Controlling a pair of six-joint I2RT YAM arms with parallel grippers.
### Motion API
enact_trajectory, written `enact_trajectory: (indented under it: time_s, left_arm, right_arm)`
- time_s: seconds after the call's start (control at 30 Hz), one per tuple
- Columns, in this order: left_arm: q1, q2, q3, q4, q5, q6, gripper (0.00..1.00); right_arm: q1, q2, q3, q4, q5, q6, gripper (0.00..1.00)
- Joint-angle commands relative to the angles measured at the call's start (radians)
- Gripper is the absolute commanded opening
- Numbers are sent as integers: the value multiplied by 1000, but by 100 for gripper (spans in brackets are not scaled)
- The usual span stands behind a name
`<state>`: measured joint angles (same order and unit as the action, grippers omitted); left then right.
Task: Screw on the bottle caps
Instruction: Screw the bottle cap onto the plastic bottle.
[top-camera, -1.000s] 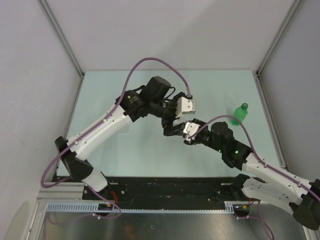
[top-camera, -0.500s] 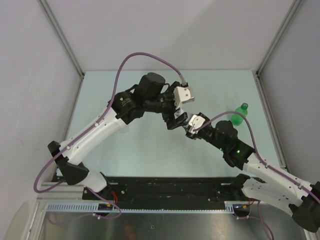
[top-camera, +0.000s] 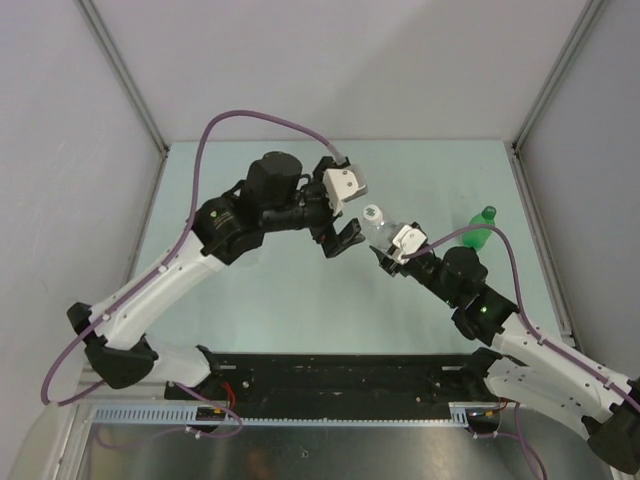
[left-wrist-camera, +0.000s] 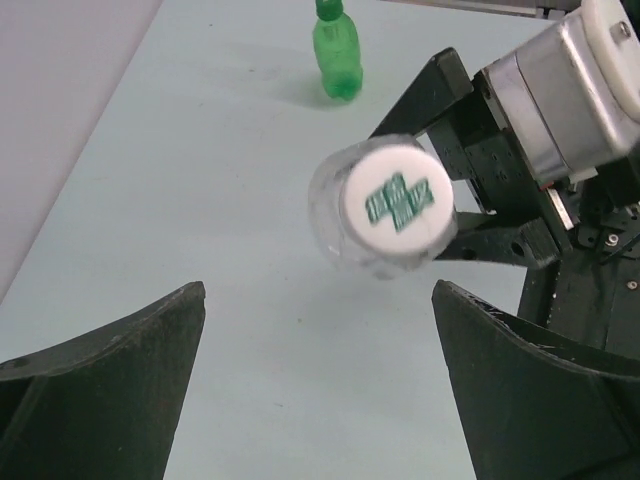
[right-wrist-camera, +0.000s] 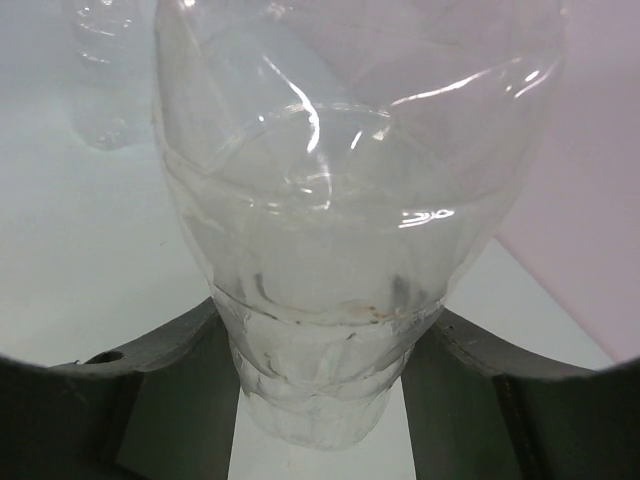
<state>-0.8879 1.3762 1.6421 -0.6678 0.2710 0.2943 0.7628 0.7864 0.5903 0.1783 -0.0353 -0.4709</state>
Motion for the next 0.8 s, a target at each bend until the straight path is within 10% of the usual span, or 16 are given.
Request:
enact_trajectory:
  time_s: [0.0, 0.43, 0.77]
  left_arm:
    - [5, -77, -43, 66, -40, -42, 100]
    - [4, -12, 99, 109, -327, -621, 100]
    - [-108, 103, 241, 108, -621, -659, 99]
  right_arm:
    - [-2, -20, -14, 95, 114, 65, 0]
    - [2, 222, -126, 604, 568, 85, 0]
    - [35, 389, -127, 838, 629, 108, 0]
